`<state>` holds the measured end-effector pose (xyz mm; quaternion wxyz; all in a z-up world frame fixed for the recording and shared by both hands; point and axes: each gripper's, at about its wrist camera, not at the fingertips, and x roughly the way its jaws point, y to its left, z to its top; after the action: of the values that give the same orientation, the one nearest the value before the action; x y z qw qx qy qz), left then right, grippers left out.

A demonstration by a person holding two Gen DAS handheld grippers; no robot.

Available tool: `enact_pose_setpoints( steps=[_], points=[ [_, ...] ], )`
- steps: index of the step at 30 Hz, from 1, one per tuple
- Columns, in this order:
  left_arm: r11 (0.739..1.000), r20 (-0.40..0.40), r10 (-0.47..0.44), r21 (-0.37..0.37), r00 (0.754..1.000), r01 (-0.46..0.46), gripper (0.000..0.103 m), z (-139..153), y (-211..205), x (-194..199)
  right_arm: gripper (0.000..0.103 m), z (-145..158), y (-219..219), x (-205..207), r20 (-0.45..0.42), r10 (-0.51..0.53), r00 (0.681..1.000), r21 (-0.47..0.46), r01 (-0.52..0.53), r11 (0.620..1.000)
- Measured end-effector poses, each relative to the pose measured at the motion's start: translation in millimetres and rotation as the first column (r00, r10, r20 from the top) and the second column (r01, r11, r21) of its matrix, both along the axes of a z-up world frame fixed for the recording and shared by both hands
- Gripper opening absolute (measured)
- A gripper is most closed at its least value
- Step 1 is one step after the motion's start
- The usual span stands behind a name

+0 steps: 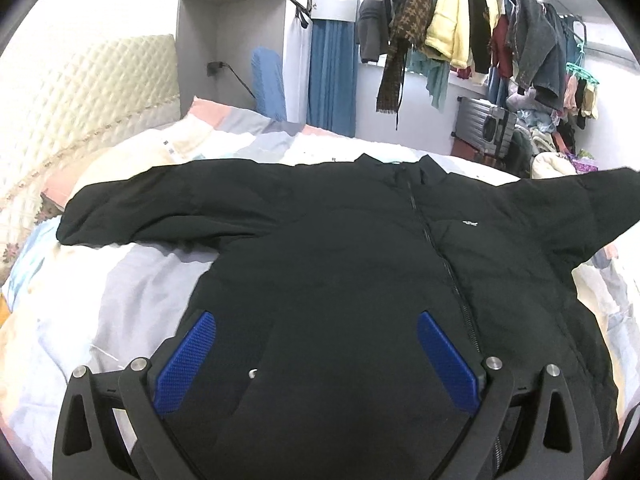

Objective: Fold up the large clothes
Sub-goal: 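Lift the sleeve with the right tool and fold it across the jacket body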

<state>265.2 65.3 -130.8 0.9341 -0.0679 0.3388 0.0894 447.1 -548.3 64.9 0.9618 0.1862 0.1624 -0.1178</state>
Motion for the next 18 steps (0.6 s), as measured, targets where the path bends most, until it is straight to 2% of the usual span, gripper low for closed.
enact_pose_setpoints(
  steps=[6,10,14,18],
  points=[
    [0.999,0.059,-0.028,0.029,0.998,0.026,0.102,6,12,-32,0.004,54,72,-23,0.065,0.102,0.993,-0.104,-0.095,0.990],
    [0.998,0.077,-0.056,-0.013,0.995,0.057,0.102,8,28,-47,0.004,78,124,-35,0.080,0.171,0.982,-0.164,-0.156,0.974],
    [0.998,0.132,-0.048,-0.044,0.990,0.054,0.102,16,49,-59,0.004,93,185,-41,0.083,0.238,0.968,-0.238,-0.212,0.948],
    [0.991,0.109,-0.039,-0.119,0.993,0.052,0.102,6,72,-59,0.004,96,257,-36,0.070,0.320,0.945,-0.301,-0.285,0.910]
  ],
)
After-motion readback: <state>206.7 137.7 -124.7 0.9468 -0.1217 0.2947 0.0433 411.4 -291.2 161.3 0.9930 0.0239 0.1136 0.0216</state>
